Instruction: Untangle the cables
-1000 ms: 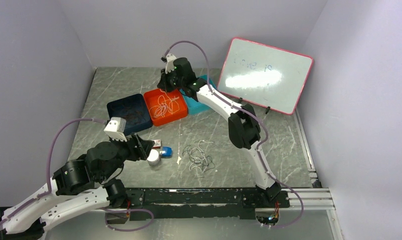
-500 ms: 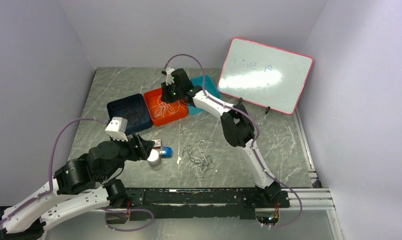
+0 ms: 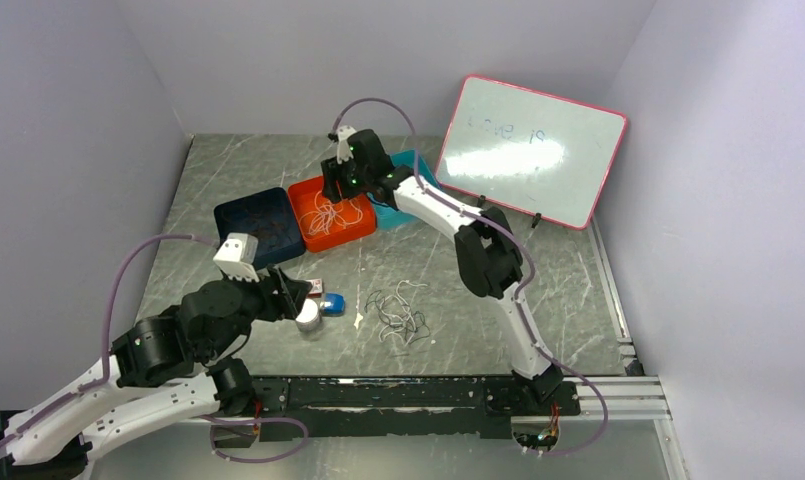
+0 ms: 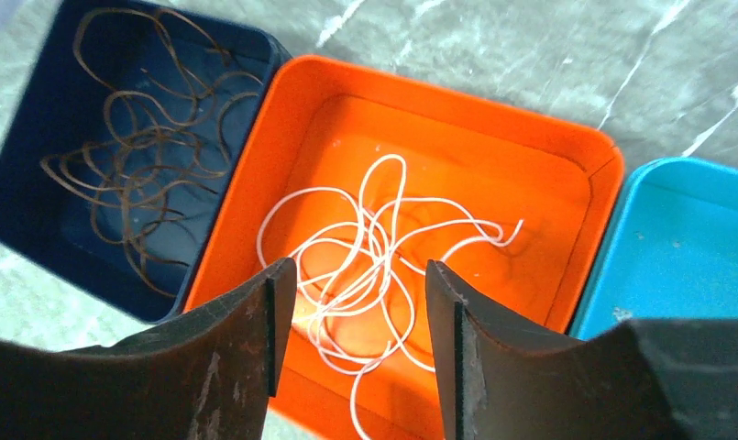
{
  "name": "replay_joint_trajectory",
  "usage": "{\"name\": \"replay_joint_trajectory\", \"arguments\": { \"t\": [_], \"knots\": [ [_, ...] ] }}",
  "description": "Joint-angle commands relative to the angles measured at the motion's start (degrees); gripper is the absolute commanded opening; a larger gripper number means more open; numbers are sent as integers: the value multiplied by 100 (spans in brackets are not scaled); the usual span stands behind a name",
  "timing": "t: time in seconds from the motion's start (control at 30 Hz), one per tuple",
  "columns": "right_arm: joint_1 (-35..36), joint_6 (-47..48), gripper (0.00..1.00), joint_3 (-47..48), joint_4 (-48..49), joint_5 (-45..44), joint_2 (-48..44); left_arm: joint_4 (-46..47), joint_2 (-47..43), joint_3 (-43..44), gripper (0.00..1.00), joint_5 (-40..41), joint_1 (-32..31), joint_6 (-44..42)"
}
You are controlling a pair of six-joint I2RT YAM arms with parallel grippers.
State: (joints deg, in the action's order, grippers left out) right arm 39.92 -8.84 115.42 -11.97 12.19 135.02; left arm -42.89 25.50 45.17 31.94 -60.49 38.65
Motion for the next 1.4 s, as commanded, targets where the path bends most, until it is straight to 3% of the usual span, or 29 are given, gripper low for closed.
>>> {"name": "replay_joint_trajectory", "arguments": {
  "t": [0.0, 0.17, 0.33, 0.6, 0.8, 1.03, 1.23, 1.37],
  "knots": [
    [5, 151, 59, -66, -214, -128, -611, 49, 48, 157, 76, 59, -24, -15],
    [-1, 206, 62, -411, -318, -124, -1042, 64, 88, 159, 76, 11, -24, -6],
    [5, 244, 63, -1460, -22, -255, -1975, 170, 184, 135, 77, -76, -24, -66],
    [-150, 22, 67, -4170, 965, -241, -4195, 625, 711, 108, 79, -435, -24, -244],
    [-246, -23, 63, -5113, -335, -906, -5370, 1196, 1240, -133, 80, -785, -24, -288],
    [-237, -505, 56, -5953, -1282, -581, -6032, 2079, 2363, -352, 80, -1350, -16, -285],
    [-165, -718, 53, -6572, -1259, 253, -6636, 2615, 3173, -352, 79, -1695, -16, -191],
    [362, -450, 54, -7060, -888, 390, -7135, 2650, 3221, -439, 79, -1572, -7, -46]
  ]
}}
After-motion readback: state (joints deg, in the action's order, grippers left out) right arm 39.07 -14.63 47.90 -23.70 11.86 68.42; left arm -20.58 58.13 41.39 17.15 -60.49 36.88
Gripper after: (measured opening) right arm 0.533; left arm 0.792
